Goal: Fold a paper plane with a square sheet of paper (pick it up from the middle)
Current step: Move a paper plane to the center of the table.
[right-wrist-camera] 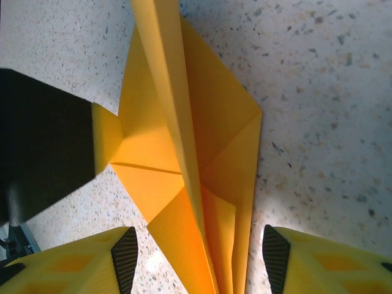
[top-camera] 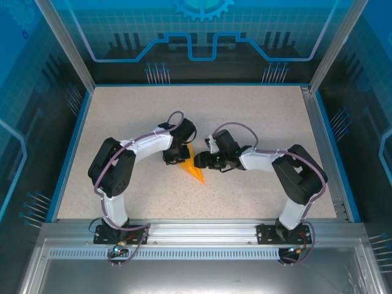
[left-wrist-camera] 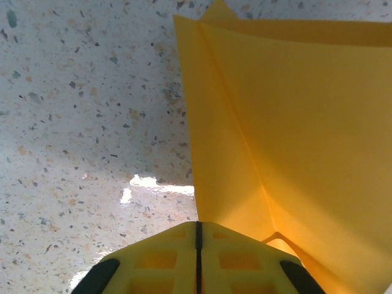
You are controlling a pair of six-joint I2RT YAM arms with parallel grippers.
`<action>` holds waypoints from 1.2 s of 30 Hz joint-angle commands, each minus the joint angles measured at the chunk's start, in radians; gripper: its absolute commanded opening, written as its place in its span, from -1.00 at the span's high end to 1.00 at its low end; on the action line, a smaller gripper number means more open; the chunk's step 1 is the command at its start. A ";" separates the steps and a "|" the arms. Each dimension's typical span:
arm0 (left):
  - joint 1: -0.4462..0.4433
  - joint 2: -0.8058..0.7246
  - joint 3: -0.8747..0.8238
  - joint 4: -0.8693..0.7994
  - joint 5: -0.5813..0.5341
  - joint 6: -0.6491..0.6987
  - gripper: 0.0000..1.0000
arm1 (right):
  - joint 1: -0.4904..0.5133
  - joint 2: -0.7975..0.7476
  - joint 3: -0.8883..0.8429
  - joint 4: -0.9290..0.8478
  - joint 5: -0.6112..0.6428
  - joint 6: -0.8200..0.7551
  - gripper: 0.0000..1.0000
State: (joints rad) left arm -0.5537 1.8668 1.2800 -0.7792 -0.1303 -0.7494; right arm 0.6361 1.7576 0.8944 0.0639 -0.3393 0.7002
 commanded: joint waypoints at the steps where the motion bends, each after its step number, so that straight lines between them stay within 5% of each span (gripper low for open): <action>1: 0.009 -0.043 -0.023 0.006 0.009 0.016 0.83 | 0.017 0.038 0.051 -0.043 -0.041 -0.040 -0.17; 15: 0.011 -0.068 -0.045 0.031 0.008 0.021 0.80 | 0.051 0.104 0.096 -0.051 -0.097 -0.079 -0.02; 36: 0.011 -0.120 -0.070 0.054 0.025 0.019 0.72 | 0.133 0.176 0.205 -0.225 0.122 -0.128 0.62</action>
State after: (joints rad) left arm -0.5514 1.7878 1.2293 -0.7208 -0.1184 -0.7494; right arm 0.7525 1.9190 1.0805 -0.1089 -0.2600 0.5812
